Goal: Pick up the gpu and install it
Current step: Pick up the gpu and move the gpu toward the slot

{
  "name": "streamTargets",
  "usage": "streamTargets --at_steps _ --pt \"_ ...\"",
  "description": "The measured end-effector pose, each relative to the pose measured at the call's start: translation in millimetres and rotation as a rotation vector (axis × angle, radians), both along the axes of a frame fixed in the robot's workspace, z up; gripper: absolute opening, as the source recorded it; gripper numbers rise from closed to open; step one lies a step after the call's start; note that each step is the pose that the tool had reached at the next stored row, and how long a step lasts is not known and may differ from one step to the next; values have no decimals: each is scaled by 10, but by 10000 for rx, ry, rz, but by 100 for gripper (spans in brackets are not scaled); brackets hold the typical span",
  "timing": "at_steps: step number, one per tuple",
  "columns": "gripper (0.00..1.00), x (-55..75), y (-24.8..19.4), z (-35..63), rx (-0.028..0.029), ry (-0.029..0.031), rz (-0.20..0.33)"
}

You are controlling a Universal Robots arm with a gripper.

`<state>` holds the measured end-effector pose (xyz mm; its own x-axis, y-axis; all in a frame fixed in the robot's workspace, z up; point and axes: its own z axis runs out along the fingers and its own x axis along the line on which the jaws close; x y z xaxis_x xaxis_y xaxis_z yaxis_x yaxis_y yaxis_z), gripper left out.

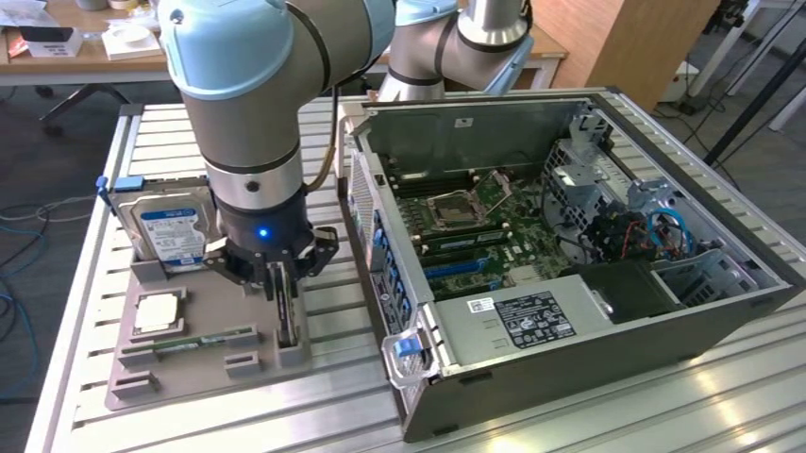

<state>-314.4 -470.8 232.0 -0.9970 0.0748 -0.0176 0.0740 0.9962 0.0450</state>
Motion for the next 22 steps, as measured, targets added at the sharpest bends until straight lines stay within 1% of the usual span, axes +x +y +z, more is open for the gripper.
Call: streamTargets --at_steps 1,3,4,13,22 --pt "33 0 0 0 0 0 0" --pt "33 0 0 0 0 1 0" --pt "27 0 0 0 0 0 0" --pt "27 0 0 0 -1 0 7" --pt "27 0 0 0 0 0 318"
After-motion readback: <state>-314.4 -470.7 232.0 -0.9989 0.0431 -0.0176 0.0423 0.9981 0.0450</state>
